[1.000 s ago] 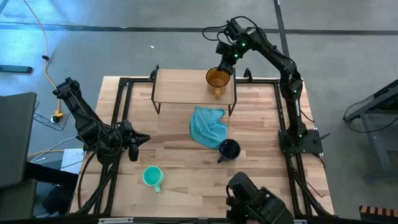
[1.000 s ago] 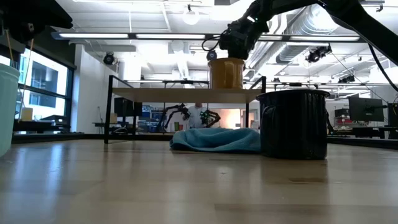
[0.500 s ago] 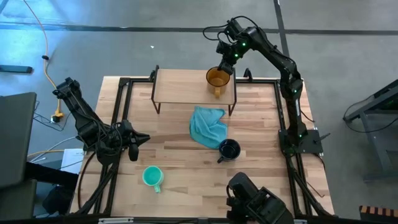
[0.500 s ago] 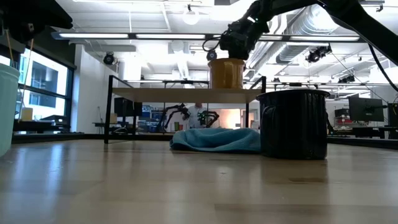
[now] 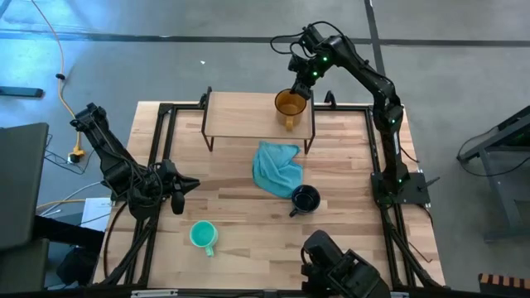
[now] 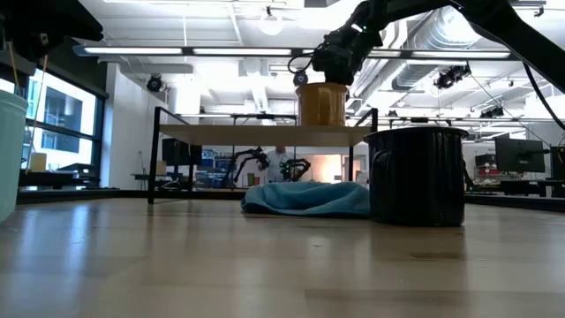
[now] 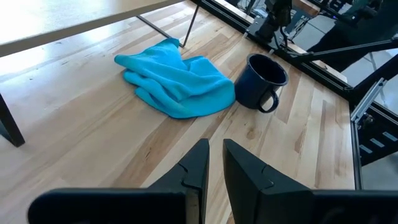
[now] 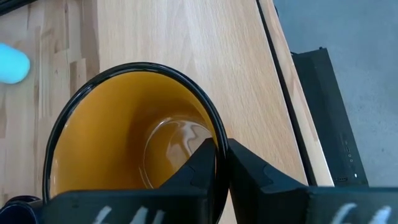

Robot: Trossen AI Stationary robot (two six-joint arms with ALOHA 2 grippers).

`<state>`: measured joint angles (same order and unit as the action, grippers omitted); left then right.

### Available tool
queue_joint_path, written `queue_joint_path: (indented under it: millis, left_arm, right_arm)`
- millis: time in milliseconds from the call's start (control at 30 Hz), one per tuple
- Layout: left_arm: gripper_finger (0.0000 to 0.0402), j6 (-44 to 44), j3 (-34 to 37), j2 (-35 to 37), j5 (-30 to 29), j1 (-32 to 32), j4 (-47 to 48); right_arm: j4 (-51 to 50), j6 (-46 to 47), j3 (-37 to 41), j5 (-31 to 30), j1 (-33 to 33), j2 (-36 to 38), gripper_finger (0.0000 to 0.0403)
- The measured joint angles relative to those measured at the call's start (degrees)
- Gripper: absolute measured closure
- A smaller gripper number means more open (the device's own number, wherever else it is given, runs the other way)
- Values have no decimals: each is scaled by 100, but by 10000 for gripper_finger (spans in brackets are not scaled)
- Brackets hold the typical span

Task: Stack small to large cups/mugs on shelf
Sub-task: Put the yellow mug on the shelf

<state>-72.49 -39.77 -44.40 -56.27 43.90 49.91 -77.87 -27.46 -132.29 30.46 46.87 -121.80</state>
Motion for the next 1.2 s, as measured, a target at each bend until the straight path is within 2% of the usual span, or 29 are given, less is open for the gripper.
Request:
queue_joint_path:
  millis: [533, 867, 1200]
  left_arm:
    - [364, 0, 0, 0, 7, 0, 0]
    - [364, 0, 0, 0, 9, 0, 0]
    - [364, 0, 0, 0, 11, 0, 46]
  right_arm:
    - [-15, -109, 2, 53, -13, 0, 379]
    - [-22, -97, 4, 66, -15, -2, 321]
    - [0, -90, 4, 66, -15, 7, 312]
